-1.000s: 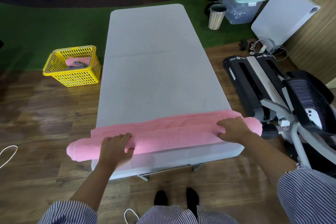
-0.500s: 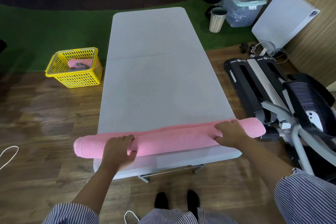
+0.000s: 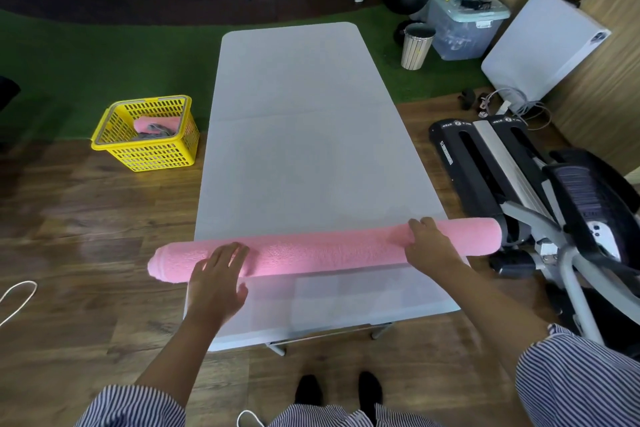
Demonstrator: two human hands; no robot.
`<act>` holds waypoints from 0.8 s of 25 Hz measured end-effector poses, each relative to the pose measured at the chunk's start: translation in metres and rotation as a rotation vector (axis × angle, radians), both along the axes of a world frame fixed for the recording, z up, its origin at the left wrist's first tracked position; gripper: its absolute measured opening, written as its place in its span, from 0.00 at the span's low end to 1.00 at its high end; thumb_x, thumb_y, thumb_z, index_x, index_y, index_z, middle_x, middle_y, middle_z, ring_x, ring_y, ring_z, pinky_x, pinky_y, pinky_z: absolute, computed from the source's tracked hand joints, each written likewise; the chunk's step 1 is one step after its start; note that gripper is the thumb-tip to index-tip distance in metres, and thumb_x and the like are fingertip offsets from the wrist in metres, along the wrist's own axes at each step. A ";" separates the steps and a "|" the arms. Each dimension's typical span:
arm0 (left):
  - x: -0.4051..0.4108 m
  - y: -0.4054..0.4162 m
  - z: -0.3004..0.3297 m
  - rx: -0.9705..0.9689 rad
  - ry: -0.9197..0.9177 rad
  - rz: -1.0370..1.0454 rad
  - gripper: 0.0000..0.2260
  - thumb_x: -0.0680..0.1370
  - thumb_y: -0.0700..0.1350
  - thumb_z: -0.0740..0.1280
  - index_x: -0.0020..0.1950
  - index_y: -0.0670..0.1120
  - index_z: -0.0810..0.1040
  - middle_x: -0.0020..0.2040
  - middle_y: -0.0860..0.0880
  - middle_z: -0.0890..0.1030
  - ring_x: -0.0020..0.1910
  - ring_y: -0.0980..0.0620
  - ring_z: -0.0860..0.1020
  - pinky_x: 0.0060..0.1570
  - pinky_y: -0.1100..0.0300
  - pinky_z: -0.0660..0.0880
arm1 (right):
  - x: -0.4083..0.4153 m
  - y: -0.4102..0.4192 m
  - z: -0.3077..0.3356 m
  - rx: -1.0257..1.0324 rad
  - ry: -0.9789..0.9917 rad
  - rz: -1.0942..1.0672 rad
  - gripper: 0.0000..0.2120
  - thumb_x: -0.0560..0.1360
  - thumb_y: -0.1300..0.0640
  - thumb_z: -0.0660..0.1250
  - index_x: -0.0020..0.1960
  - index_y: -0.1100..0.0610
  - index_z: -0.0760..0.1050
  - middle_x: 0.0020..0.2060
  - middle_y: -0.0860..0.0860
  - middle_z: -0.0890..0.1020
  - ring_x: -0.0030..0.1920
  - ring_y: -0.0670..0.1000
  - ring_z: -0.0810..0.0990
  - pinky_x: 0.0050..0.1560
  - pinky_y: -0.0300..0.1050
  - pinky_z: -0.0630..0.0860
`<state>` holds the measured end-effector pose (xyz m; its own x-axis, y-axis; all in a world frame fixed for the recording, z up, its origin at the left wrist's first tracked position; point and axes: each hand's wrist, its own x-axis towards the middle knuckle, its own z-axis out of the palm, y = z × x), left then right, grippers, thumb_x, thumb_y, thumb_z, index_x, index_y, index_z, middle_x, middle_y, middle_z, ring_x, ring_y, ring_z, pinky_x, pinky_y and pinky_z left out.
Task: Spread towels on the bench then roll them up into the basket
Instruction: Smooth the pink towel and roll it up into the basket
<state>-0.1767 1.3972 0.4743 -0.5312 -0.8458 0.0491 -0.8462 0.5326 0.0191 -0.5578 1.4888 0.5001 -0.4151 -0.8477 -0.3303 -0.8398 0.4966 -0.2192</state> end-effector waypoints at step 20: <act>0.016 -0.108 -0.010 -0.055 0.094 -0.290 0.34 0.52 0.27 0.73 0.54 0.48 0.74 0.43 0.51 0.82 0.38 0.45 0.79 0.40 0.52 0.75 | 0.019 -0.107 -0.021 -0.216 -0.220 -0.233 0.21 0.71 0.59 0.68 0.60 0.65 0.69 0.64 0.56 0.64 0.54 0.60 0.74 0.59 0.54 0.72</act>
<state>-0.1607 1.2889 0.4645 -0.7408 -0.6545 0.1514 -0.6549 0.7538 0.0544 -0.5389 1.3817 0.4792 -0.5436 -0.7991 -0.2567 -0.6314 0.5908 -0.5022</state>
